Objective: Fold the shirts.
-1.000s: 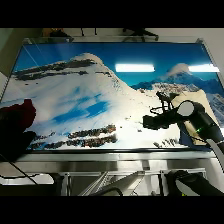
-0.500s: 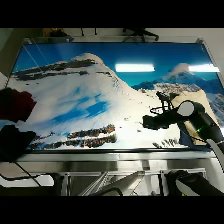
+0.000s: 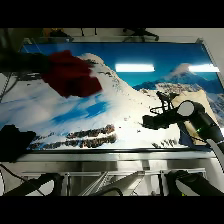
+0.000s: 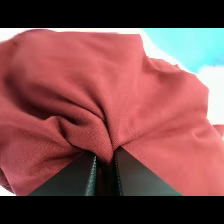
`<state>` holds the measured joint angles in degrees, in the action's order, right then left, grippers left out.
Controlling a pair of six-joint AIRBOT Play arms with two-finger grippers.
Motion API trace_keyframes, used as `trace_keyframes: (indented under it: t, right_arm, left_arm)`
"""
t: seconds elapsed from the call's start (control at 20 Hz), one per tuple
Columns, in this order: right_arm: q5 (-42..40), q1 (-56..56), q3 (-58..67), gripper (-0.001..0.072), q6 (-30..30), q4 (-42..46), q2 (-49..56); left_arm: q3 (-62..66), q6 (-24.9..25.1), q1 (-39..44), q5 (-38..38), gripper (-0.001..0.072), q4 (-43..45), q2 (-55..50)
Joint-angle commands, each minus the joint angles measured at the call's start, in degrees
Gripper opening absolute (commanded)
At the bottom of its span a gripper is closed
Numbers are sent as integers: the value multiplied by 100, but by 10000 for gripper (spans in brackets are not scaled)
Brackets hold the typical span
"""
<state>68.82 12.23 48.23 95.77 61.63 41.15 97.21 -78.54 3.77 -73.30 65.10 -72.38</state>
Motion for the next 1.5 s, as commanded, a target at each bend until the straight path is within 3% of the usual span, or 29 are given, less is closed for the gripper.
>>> trace_keyframes:
  t: [0.0,0.05,0.1,0.15,0.2,0.45,0.65,0.8,1.0,1.25,1.45]
  right_arm:
    - [-2,0,-2,31,-2,4,-7]
    - [-2,0,4,87,0,7,-7]
    - [-2,0,20,302,2,7,-7]
    - [-4,-4,61,443,2,7,-7]
    - [4,-31,133,458,0,2,-7]
    - [234,-540,739,458,-188,-20,-7]
    - [44,-531,575,458,-564,-184,96]
    - [-472,-413,358,458,-1174,-669,476]
    - [-1228,-409,361,458,-2520,-1976,1434]
    - [-1460,-402,448,458,-4295,-3746,2771]
    - [-1438,-367,540,458,-5108,-4734,3403]
  left_arm:
    - [-256,4,1095,22,17,-173,-55]
    - [-424,4,1305,177,20,-170,-157]
    - [-579,7,1475,278,163,-170,-275]
    - [-723,0,1613,299,714,-175,-411]
    - [-804,-55,1696,247,682,-170,-546]
    - [-866,-83,1130,-914,680,-164,-623]
    - [-2487,-98,164,-1239,681,-188,188]
    - [-4439,-98,-201,-863,680,-195,1010]
    - [-6293,-173,-129,160,671,-278,1814]
    - [-7309,-210,444,1727,671,-986,2159]
    - [-7619,-391,1069,2699,671,-975,2140]
